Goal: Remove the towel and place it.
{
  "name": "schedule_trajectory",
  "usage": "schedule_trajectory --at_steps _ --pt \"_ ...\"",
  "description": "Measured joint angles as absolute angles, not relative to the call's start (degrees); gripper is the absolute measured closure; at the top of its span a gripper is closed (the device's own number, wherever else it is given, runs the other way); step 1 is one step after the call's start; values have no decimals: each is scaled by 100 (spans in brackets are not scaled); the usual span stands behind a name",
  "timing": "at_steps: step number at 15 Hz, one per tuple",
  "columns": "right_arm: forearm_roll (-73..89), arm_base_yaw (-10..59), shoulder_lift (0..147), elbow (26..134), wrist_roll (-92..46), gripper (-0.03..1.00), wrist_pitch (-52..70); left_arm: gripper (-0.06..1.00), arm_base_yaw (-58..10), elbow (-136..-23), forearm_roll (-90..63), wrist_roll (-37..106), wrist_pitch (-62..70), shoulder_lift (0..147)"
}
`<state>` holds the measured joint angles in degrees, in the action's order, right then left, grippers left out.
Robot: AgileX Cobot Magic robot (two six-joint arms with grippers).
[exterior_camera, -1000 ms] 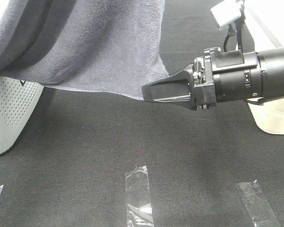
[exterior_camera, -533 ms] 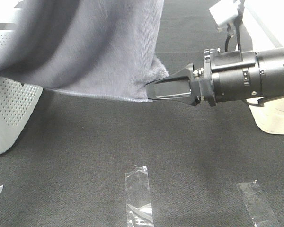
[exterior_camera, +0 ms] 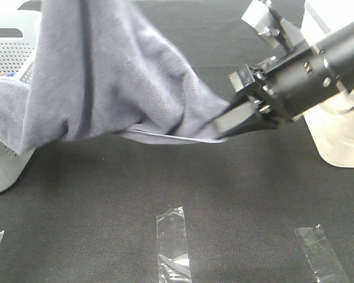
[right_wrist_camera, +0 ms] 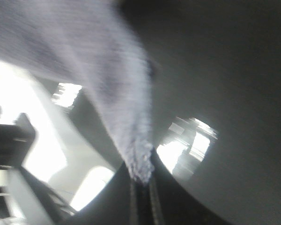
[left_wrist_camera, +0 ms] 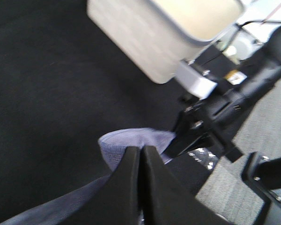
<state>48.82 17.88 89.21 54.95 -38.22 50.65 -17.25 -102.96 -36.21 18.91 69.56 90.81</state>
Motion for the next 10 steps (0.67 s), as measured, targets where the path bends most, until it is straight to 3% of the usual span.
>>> schedule_trajectory --at_steps 5,10 --pt "1805 1788 8927 6933 -1541 97 5374 94 -1725 -10302 -3300 1587 6423 9987" --pt "-1106 1793 8927 8589 0 97 5277 94 -1725 -10302 -4045 2246 3598 10852"
